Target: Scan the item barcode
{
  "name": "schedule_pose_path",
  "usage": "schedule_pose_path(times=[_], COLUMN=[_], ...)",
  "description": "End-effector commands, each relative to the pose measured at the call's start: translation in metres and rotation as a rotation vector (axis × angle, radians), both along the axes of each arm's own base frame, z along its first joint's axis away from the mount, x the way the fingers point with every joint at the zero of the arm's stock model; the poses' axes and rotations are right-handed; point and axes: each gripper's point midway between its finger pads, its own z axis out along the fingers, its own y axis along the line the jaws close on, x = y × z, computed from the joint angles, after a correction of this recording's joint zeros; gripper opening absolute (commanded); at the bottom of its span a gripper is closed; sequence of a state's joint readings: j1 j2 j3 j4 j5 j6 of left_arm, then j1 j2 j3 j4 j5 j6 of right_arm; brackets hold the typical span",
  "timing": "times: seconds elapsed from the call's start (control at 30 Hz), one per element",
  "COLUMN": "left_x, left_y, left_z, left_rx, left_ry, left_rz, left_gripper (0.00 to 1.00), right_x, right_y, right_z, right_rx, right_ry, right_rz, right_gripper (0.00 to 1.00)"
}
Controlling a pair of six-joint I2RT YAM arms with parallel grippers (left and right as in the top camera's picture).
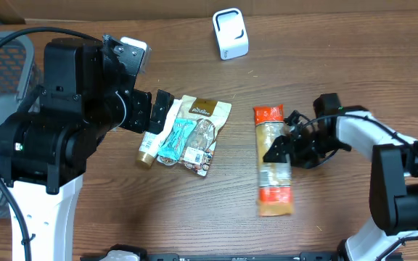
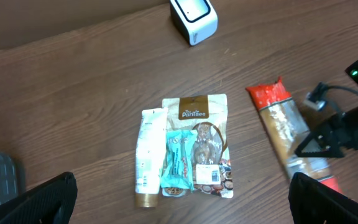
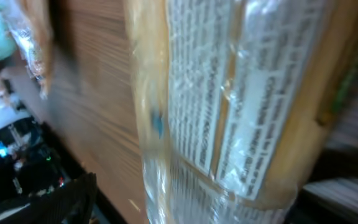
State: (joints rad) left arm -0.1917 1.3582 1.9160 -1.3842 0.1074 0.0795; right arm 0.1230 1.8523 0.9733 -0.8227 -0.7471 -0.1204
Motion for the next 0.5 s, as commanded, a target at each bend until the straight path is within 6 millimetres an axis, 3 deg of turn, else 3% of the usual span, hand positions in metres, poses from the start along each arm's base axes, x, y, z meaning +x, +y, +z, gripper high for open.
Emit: schedule_pose_path(times=[0.0, 0.07, 0.17, 0.2, 0.37, 0.47], left_x=[0.002, 0.002, 0.002, 0.002, 0.002, 0.002], left_y=[0.001, 0.001, 0.001, 0.001, 0.001, 0.001], left_z=[-0.003, -0.003, -0.003, -0.003, -0.003, -0.003], left_rx=[-0.002, -0.002, -0.002, -0.002, -0.002, -0.002], left_ry=[0.011, 0.011, 0.011, 0.011, 0.011, 0.011], left_rz=[0.016, 0.016, 0.016, 0.016, 0.016, 0.016], left_gripper=[1.00, 1.00, 1.00, 1.00, 1.00, 1.00], right_x=[-0.024, -0.024, -0.021, -0.020, -0.006, 0.005], right_y=[0.010, 0.013, 0.015, 0.016, 0.036, 0.041], right_z=[-0.028, -0.029, -0.026, -0.024, -0.001, 0.003], right_rx=[-0.078, -0.087, -0.062, -0.044, 0.160, 0.188], right_ry=[0.113, 0.114, 0.116, 0.116, 0.082, 0.091], right_rz=[-0.015, -0.018, -0.026, -0.031, -0.049, -0.103], right_gripper=[0.70, 0.59, 0.30, 0.26, 0.18, 0.25])
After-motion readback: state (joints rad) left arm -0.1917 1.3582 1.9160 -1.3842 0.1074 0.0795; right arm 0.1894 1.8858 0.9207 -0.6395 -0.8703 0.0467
